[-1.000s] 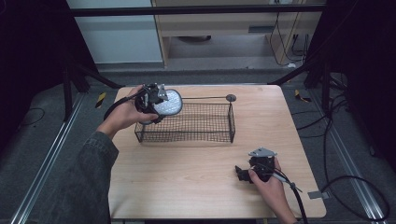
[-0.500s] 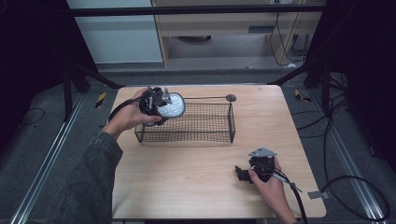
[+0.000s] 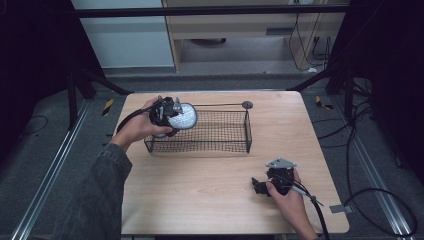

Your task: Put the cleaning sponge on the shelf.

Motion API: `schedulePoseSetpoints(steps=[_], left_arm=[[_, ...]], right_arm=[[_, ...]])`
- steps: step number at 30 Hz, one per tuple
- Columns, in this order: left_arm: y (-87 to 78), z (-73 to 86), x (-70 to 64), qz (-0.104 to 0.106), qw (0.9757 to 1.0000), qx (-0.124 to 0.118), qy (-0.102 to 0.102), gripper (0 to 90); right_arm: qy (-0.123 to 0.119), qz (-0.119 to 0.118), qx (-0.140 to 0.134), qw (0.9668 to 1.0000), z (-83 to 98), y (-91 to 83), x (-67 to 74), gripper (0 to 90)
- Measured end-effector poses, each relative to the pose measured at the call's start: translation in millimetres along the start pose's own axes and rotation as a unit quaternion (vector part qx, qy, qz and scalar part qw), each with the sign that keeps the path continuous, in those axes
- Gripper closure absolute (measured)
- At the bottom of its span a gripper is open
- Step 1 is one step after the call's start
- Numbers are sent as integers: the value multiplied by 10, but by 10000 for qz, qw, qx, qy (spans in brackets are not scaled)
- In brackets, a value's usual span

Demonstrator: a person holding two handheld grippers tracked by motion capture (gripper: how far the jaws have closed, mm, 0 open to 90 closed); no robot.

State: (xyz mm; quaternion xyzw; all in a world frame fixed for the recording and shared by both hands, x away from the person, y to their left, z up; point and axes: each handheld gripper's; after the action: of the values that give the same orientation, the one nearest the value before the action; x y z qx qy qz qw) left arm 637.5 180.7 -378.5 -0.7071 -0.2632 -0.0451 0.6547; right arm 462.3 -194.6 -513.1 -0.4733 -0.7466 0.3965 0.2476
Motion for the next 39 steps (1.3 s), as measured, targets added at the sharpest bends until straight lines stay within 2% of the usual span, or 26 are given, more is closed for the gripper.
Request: schedulePoseSetpoints(steps=[7, 17, 22, 32, 34, 39], left_arm=[[38, -13, -6, 8, 10000, 20, 37, 140], [90, -25, -24, -2, 10000, 63, -13, 134], [129, -34, -30, 29, 9998, 191, 1, 121], [144, -31, -20, 194, 9995, 66, -247, 32], [131, -30, -16, 148, 9995, 40, -269, 36], [100, -29, -18, 179, 9994, -29, -285, 41]], right_arm=[[1, -1, 0, 10000, 0, 0, 0, 7], [0, 1, 1, 10000, 0, 0, 0, 7], [-5, 0, 0, 10000, 0, 0, -2, 6], [-3, 0, 0, 10000, 0, 1, -2, 6], [-4, 0, -1, 10000, 0, 1, -2, 6], [-2, 0, 1, 10000, 0, 1, -2, 6]])
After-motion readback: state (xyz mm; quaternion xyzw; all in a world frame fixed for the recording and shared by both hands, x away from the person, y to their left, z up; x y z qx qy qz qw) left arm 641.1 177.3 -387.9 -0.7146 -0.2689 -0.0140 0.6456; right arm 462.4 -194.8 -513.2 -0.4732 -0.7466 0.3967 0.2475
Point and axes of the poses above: each handheld gripper's, and its own axes: y roughly forward along the jaws, z roughly out of its underside, x roughly to its left, and after that the axes turned 12 degrees about x, right-handed
